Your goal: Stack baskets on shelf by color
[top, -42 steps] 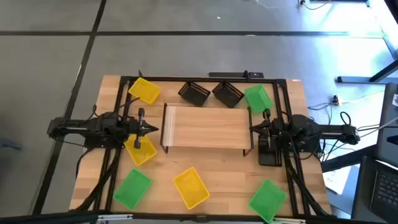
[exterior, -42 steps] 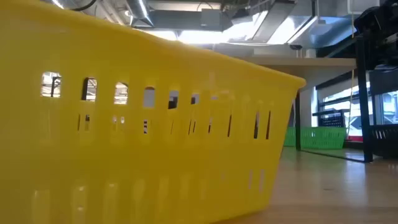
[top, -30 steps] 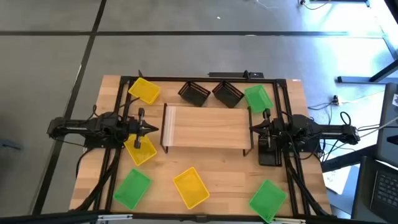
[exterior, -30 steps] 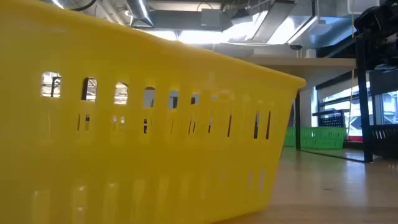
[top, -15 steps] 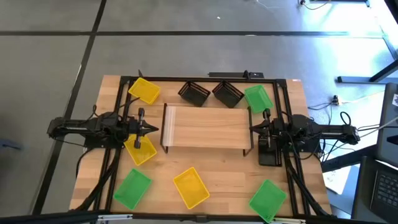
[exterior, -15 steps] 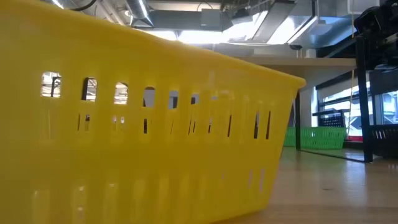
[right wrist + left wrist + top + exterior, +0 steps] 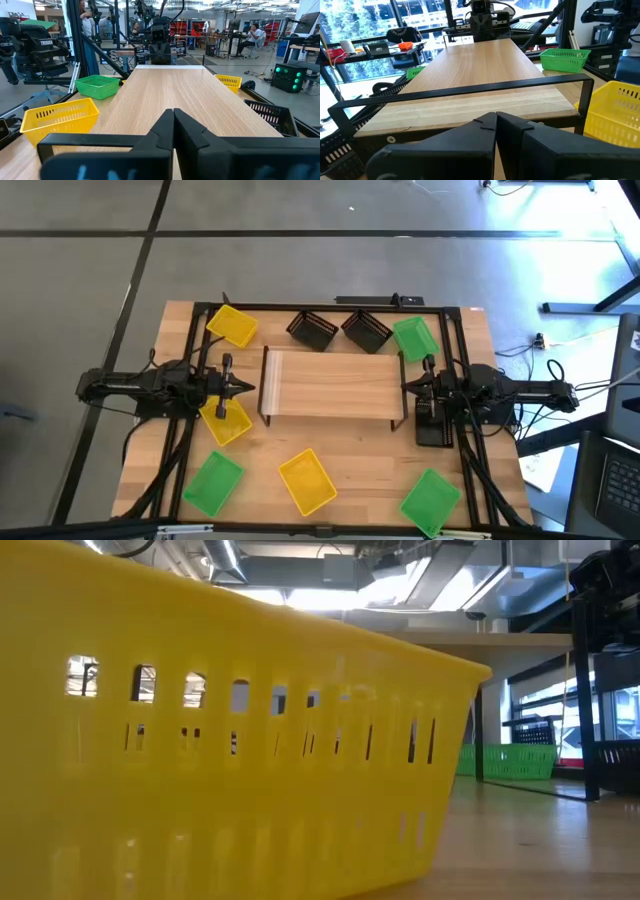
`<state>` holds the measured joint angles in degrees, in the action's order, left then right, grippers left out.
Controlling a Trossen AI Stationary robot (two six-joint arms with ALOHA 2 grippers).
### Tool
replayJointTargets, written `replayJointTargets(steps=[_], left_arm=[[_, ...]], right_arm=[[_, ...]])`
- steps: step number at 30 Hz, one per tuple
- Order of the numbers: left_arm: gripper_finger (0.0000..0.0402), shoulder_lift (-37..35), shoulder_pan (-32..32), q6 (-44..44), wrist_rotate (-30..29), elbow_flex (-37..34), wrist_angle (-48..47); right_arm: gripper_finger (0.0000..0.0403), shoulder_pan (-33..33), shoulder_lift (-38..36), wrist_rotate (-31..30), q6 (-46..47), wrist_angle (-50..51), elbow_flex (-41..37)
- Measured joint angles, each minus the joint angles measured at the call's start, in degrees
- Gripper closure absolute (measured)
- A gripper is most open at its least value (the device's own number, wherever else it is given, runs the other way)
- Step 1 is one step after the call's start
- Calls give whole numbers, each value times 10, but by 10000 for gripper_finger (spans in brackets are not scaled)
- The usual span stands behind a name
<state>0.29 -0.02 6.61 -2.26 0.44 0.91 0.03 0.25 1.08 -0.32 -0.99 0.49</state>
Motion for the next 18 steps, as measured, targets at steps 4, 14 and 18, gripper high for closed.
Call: replayJointTargets(steps=[4,14,18], left_arm=[[401,0,0,0,0,0,0],[401,0,0,0,0,0,0],[401,0,0,1,0,0,1]], right_arm=[[395,0,0,0,0,0,0],[395,0,0,0,0,0,0],[395,0,0,0,0,-7,-1]])
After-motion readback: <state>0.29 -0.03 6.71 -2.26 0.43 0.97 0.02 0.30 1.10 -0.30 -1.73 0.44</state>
